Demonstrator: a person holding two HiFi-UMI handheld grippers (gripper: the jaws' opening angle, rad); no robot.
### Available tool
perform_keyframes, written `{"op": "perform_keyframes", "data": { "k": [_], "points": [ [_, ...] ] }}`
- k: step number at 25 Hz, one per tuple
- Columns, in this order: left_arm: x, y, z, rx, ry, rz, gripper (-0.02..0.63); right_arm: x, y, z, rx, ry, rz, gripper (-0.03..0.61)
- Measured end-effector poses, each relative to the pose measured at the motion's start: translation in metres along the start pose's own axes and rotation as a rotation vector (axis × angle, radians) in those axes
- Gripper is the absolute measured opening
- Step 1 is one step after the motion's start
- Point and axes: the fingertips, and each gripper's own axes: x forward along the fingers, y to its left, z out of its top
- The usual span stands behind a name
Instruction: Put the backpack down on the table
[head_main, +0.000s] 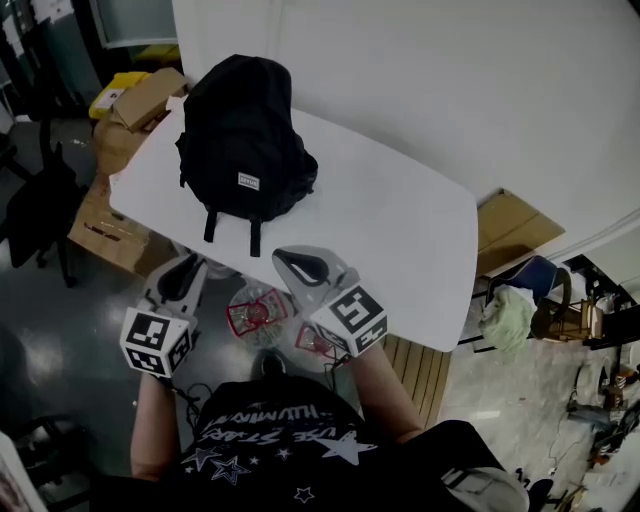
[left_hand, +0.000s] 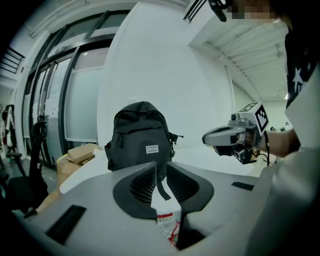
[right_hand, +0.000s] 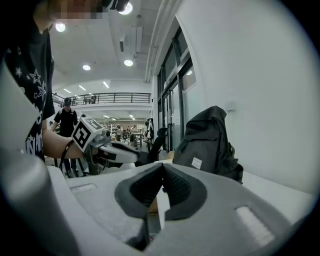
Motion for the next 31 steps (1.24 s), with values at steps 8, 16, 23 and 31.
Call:
{"op": "perform_keyframes", "data": {
  "k": [8,16,23,31],
  "points": [
    [-0.049,-0.003,-0.023,-0.054,-0.016,0.022,0.026,-0.005,0.018,0.015,-0.003,-0.049,-0.072,0.000],
    [-0.117,-0.028,-0.043,-0.076,-0.012,0.019,0.006,-0.024,0.077,0.014,-0.005,-0.019,-0.075,0.000],
    [-0.165,-0.052,-0.052,-0.088,-0.029,0.023,0.008,-0.049,0.128,0.014,-0.027,-0.008,-0.056,0.000],
    [-0.205,-0.092,-0.051,-0.054,-0.059,0.019,0.008,-0.089,0.168,0.011,-0.047,0.003,-0.062,0.000]
  ]
}}
